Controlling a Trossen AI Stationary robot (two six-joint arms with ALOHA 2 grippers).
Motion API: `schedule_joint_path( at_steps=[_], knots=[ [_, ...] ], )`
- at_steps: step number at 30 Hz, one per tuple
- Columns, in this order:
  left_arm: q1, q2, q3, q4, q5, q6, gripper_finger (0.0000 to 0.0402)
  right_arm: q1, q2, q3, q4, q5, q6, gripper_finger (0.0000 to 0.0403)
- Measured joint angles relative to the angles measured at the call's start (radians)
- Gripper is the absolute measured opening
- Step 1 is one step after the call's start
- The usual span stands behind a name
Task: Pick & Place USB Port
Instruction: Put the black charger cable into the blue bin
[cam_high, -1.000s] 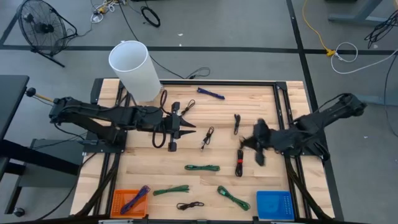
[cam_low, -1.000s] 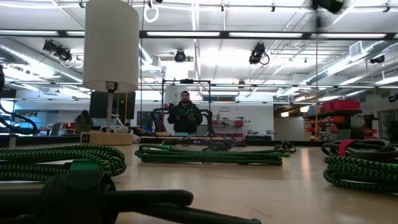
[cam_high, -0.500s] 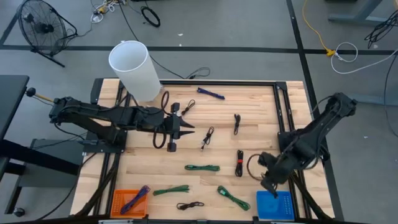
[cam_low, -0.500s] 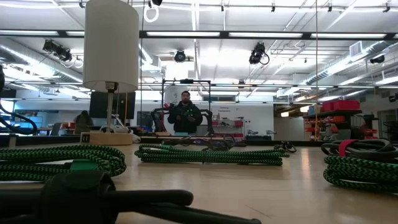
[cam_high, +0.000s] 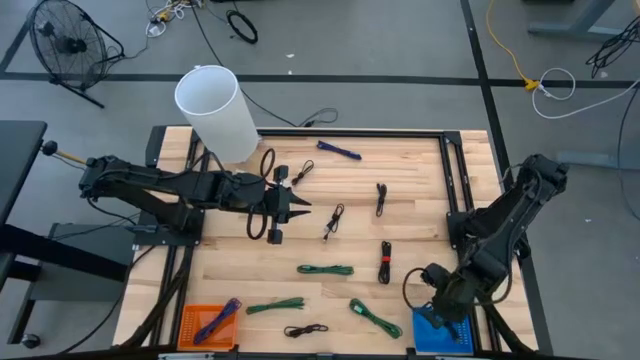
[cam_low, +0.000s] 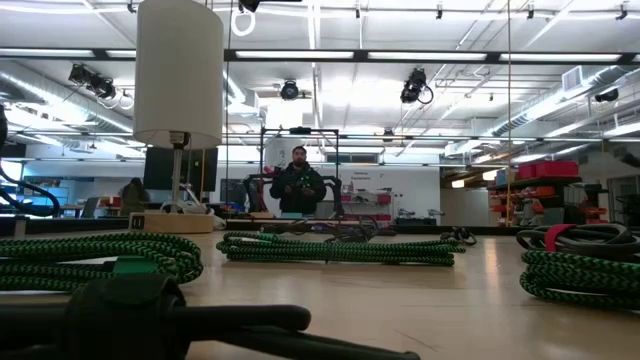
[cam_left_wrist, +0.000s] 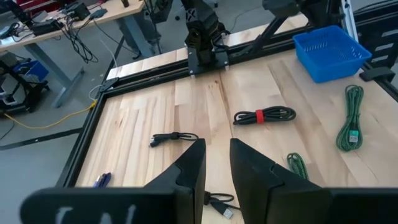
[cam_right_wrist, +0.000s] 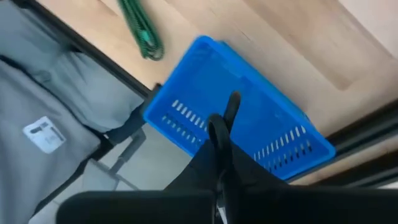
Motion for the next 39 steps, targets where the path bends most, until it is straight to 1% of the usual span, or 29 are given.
schedule_joint_path(
  at_steps=[7, 12, 16, 21, 30, 36, 39],
  knots=[
    [0.0, 0.0, 0.0, -0.002, 0.0, 0.003, 0.0078, 0.063, 0.057, 0.0, 0.0, 0.01, 0.107, 0.0],
    [0.0, 0.0, 0.0, -0.003, 0.0, 0.003, 0.0078, 0.092, 0.091, 0.0, -0.014, 0.01, 0.133, 0.0001],
    [0.0, 0.0, 0.0, -0.003, 0.0, 0.002, 0.0078, 0.093, 0.099, 0.0, -0.037, 0.019, 0.134, 0.0017],
    [0.0, 0.0, 0.0, -0.006, 0.0, 0.002, 0.0078, 0.093, 0.099, 0.0, -0.045, 0.087, 0.13, 0.0043],
    [0.0, 0.0, 0.0, -0.01, 0.0, 0.002, 0.0078, 0.093, 0.099, 0.0, -0.091, 0.09, 0.13, 0.0082],
    [0.0, 0.0, 0.0, -0.015, 0.0, 0.002, 0.0078, 0.105, 0.099, 0.0, -0.093, 0.139, 0.123, 0.0091],
    [0.0, 0.0, 0.0, -0.015, 0.0, 0.002, 0.0078, 0.115, 0.099, 0.0, -0.136, 0.138, 0.123, 0.0091]
  ],
)
